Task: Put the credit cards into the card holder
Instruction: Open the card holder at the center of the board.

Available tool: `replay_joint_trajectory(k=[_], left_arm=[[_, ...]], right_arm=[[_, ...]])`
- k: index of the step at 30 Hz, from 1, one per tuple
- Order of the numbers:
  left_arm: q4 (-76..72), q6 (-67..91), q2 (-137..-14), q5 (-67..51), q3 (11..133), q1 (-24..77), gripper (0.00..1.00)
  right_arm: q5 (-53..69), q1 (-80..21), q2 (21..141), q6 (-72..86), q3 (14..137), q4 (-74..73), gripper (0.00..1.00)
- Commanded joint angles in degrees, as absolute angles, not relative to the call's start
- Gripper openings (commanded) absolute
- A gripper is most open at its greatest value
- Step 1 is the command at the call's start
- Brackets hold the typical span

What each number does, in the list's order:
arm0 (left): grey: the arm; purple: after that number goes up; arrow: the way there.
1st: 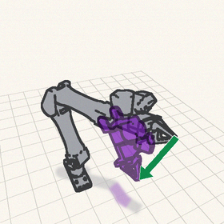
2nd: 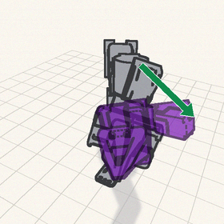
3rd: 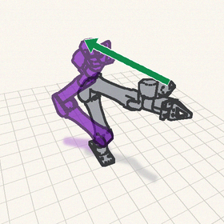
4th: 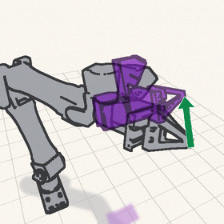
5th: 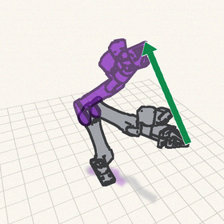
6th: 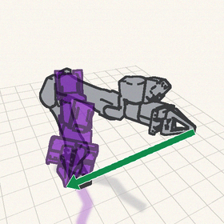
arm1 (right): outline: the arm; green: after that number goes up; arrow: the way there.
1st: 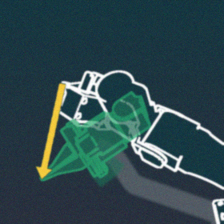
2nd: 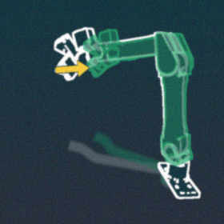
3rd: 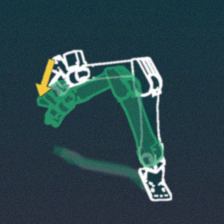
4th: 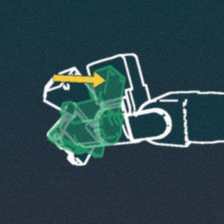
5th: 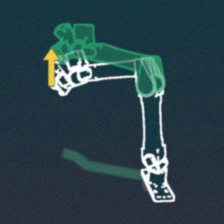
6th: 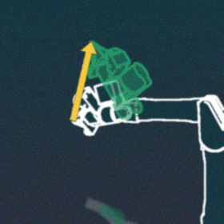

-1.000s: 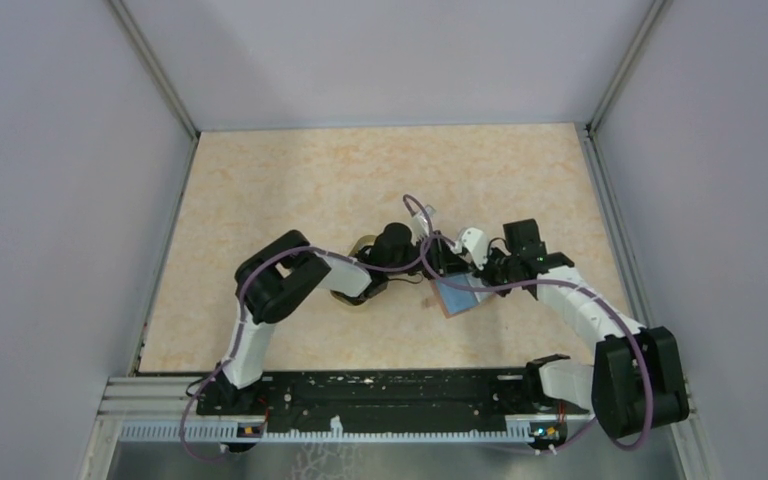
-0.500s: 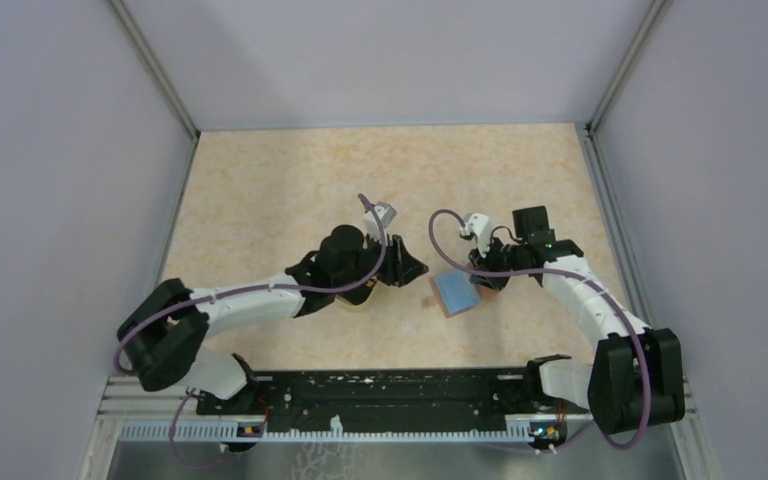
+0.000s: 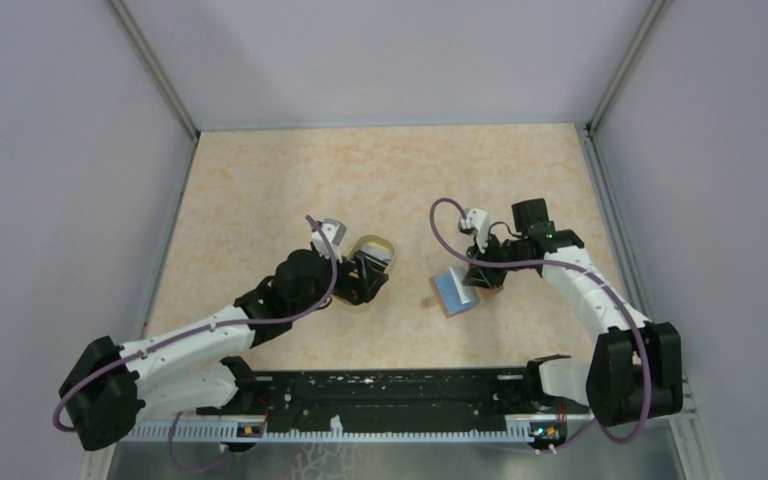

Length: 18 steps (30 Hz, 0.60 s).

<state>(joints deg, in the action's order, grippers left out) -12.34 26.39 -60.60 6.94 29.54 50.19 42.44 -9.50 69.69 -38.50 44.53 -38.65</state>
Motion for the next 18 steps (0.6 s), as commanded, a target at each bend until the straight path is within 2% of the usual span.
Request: replay_joint_trajectory(k=[1, 5, 10, 18], left_arm=[[-10.19, 28.76, -56.79, 10.65, 27.50, 49.92, 0.98], [-7.46, 32.70, -55.34, 14.69, 26.11, 49.92, 0.98], [-7.76, 38.80, -50.04, 22.17, 21.18, 49.92, 0.98], [-8.75, 49.41, -41.72, 26.61, 11.90, 49.92, 0.98]], right_arm=[[46.95, -10.72, 68.39, -39.90, 51.41, -40.84, 0.22], [41.42, -20.64, 68.66, -40.04, 56.66, -40.93, 0.32], [43.94, -30.10, 77.67, -36.41, 64.34, -34.98, 0.46], [46.88, -34.46, 102.33, -25.71, 84.68, -33.03, 0.53]])
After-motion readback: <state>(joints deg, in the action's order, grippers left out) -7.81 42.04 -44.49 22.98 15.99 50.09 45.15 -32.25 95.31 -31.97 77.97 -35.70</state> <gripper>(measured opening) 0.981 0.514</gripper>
